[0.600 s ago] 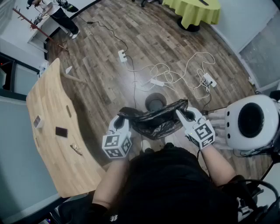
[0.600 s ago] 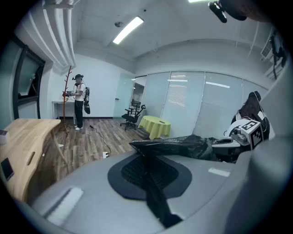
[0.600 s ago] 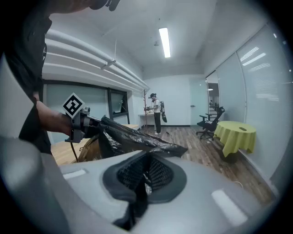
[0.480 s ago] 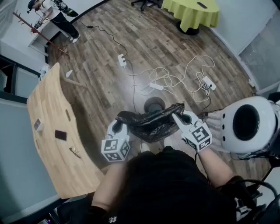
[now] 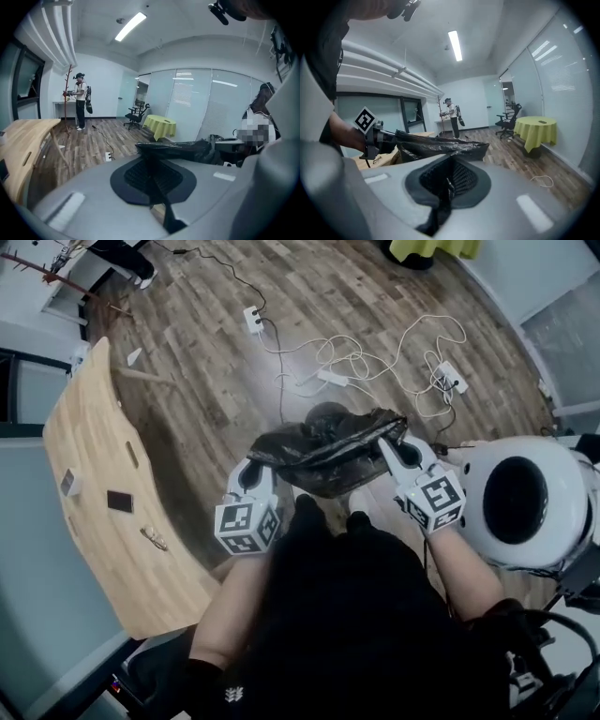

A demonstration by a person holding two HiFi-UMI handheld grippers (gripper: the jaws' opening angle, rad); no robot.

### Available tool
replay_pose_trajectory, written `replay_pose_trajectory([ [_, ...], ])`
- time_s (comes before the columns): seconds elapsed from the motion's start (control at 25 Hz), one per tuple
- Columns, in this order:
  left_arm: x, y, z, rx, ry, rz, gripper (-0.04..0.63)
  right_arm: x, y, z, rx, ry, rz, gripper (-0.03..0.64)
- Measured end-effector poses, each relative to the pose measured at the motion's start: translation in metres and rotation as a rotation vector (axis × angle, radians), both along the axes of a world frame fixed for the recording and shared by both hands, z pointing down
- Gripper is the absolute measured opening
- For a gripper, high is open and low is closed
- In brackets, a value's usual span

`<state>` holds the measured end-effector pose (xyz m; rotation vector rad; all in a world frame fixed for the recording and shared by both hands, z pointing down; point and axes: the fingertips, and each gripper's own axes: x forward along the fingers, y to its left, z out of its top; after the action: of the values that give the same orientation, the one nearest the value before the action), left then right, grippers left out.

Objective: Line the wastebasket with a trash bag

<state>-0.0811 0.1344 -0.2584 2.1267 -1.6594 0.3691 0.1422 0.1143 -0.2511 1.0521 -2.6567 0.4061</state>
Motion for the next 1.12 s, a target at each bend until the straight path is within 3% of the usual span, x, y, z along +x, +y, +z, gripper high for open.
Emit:
replay_pose_trajectory([
  [0.32,-0.033,-0.031,0.082,-0.08,0.017,0.09,0.008,-0.024,-0.019,0.068,0.003,0.098,0.095,0.002],
  [0.6,-0.044,-0.062,0.163,-0.129,0.023,0.202,0.008,-0.046,-0.053,0.137,-0.043,0.115,0.2,0.002],
  [0.92,-0.037,-0.087,0.265,-0.152,0.03,0.332,0.008,-0.082,-0.071,0.239,-0.064,0.139,0.177,0.002],
  [1.12,-0.029,-0.092,0.323,-0.209,0.02,0.373,0.008,-0.091,-0.076,0.286,-0.077,0.109,0.158,0.002],
])
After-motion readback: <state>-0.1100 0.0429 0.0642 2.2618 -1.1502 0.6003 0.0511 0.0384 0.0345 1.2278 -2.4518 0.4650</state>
